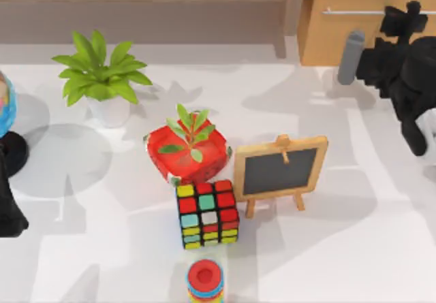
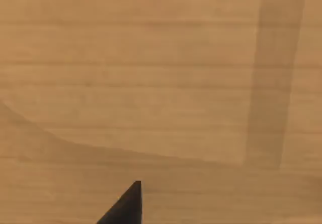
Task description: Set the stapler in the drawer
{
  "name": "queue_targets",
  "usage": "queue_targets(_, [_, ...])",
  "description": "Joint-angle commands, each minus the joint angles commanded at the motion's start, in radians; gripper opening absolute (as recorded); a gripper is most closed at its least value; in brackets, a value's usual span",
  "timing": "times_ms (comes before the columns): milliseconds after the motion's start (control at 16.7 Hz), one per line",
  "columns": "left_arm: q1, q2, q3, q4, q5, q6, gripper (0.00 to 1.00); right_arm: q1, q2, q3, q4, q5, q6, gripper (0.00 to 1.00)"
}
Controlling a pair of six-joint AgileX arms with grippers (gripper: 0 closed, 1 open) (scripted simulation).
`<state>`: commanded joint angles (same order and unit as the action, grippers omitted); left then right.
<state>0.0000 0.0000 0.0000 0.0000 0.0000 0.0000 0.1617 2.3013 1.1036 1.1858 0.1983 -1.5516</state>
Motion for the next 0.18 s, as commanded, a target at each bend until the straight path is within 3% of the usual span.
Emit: queue_targets(180, [0.000,0.000,0.000,0.000,0.000,0.000,1.00,0.000,0.000,0.000,0.000,0.000,0.000,1.00])
